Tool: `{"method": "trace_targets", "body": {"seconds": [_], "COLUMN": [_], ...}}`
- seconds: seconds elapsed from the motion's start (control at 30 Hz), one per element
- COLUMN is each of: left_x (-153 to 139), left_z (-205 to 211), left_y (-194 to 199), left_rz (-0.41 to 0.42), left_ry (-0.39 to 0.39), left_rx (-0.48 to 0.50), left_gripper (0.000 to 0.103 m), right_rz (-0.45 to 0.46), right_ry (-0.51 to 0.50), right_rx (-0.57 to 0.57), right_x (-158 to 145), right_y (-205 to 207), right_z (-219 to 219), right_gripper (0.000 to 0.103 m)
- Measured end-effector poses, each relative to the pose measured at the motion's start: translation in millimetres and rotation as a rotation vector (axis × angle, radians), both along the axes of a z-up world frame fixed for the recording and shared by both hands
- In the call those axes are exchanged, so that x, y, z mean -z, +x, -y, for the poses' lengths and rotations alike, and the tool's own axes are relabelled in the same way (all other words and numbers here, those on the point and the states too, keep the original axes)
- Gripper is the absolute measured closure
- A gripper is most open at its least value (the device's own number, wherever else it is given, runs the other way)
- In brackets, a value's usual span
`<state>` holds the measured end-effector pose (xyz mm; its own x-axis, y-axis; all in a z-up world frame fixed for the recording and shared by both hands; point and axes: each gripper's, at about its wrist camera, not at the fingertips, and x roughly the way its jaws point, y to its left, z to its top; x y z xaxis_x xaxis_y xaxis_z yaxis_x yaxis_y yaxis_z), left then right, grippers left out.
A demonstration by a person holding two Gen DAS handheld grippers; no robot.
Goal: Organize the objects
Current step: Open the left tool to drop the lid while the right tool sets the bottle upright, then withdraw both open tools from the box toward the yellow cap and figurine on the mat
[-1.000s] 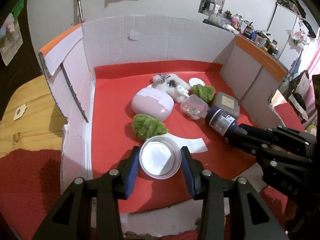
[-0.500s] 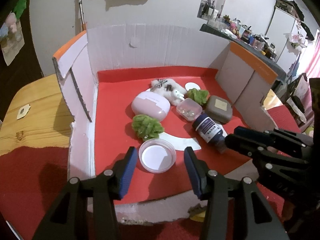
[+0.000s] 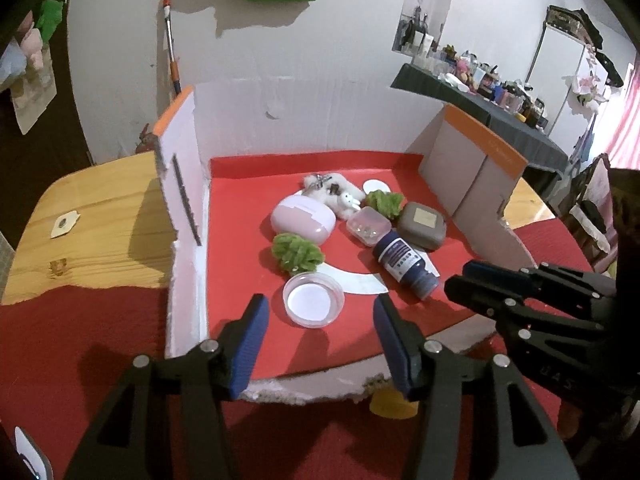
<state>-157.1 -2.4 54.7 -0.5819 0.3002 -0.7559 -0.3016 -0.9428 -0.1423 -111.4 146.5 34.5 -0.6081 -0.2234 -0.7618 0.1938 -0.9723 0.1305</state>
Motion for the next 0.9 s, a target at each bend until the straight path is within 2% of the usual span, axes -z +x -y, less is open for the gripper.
{"method": "trace_targets", "body": {"seconds": [0.03, 0.07, 0.1, 0.13, 0.43, 0.5, 0.57, 0.73, 0.83, 0.9], "left_x": [-1, -2, -2, -3, -2, -2, -2, -3, -5, -7], "left_z": [1, 2, 4, 5, 11, 11, 11, 13, 14, 13], "left_y": [2, 3, 5, 6, 16, 19, 22, 26, 29, 32], "left_rz": [-0.002, -0.003, -0.004, -0.005, 0.000, -0.002, -0.007, -0.008, -0.015, -0.026], "left_ry": [0.003, 0.006, 0.010, 0.011, 0.027, 0.027, 0.024, 0.033, 0.036, 0.033], "left_rx": [-0.003, -0.004, -0.006, -0.008, -0.014, -0.016, -0.015, -0.014, -0.010, -0.008], "left_gripper": [0.046, 0.046, 0.046, 0.046, 0.044, 0.038, 0.038, 0.038, 0.032, 0.027], "right_rz": [0.001, 0.002, 0.000, -0.004, -0.019, -0.019, -0.026, -0.036, -0.042, -0.048], "right_ry": [-0.002, -0.002, 0.000, -0.001, -0.010, -0.013, -0.016, -0.018, -0.022, -0.021], "right_rx": [0.001, 0.003, 0.007, 0.010, 0.009, 0.008, 0.004, -0.002, -0.004, -0.006], "right_x": [0, 0, 0, -1, -6, -6, -8, -12, -14, -16], "right_y": [1, 2, 3, 5, 16, 18, 21, 28, 33, 36], "right_z": [0, 0, -1, -1, -2, -2, -1, 0, 1, 2], "right_gripper": [0.076, 0.069, 0.056, 0.051, 0.050, 0.043, 0.037, 0.037, 0.029, 0.028]}}
